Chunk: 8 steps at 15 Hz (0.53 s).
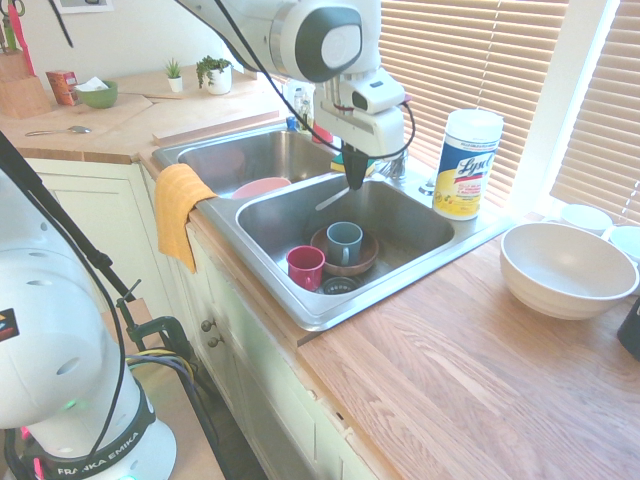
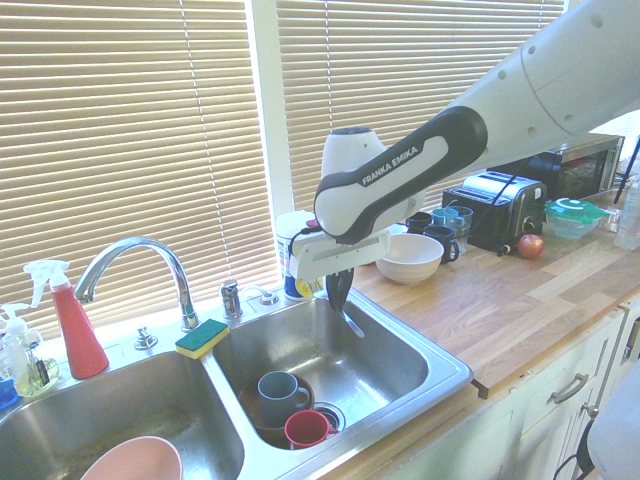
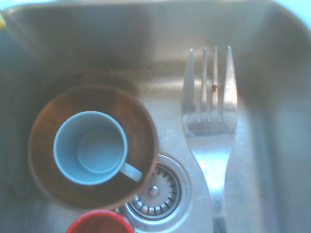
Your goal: Put the fork into the sink
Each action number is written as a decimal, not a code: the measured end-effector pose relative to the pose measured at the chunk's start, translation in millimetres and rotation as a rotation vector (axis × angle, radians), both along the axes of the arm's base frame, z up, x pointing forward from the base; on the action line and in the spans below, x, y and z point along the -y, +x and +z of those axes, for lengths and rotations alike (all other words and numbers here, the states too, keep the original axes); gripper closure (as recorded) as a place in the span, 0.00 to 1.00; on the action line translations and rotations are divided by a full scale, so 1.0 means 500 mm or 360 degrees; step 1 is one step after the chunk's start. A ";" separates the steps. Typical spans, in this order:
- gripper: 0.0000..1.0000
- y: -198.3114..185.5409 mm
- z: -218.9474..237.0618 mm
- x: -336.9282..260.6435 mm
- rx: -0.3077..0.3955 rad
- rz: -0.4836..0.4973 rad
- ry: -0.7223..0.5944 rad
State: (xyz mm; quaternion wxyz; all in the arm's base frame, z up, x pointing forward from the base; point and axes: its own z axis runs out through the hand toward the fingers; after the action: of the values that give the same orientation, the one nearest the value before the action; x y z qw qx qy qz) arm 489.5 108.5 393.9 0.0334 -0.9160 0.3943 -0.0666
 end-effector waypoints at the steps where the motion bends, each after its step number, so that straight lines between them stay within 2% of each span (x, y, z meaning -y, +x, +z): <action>1: 1.00 0.007 -0.042 -0.012 -0.0015 0.0022 -0.0006; 4: 1.00 -0.002 -0.163 -0.036 -0.0056 0.0065 -0.0011; 8: 1.00 -0.004 -0.296 -0.035 -0.0110 0.0046 -0.0026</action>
State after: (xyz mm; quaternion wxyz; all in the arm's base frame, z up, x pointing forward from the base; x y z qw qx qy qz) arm 487.3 125.9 245.9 0.0131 -0.9236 0.3813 -0.0376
